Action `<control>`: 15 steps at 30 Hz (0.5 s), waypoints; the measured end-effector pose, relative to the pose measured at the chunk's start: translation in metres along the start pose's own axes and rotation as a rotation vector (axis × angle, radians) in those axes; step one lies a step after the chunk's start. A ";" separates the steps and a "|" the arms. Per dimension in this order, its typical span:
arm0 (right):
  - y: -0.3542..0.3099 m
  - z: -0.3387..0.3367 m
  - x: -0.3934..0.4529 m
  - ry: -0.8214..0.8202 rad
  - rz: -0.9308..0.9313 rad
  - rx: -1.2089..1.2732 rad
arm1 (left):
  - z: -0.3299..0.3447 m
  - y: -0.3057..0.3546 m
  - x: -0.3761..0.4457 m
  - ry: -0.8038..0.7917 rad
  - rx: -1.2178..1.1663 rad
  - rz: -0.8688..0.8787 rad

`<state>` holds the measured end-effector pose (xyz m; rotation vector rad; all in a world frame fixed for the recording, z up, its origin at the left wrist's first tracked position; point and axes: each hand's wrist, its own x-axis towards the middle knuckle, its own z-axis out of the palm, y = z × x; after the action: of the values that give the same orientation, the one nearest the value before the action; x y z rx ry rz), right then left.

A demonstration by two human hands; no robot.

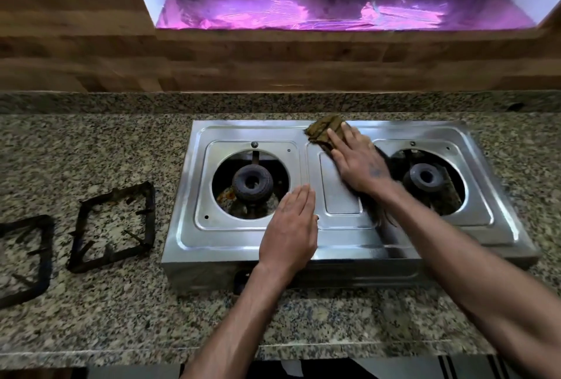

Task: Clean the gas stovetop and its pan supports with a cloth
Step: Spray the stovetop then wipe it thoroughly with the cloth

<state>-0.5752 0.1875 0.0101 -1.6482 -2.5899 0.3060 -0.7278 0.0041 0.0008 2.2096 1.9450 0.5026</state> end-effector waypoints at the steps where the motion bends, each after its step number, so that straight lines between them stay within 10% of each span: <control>1: 0.014 -0.004 0.009 -0.003 0.014 -0.003 | -0.001 0.001 0.000 0.007 -0.006 -0.006; 15: 0.045 -0.008 0.023 0.004 0.086 0.019 | 0.002 0.004 -0.001 0.004 -0.019 -0.060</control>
<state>-0.5437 0.2277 0.0074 -1.7551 -2.5097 0.3294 -0.7235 0.0028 0.0003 2.1328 1.9932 0.5151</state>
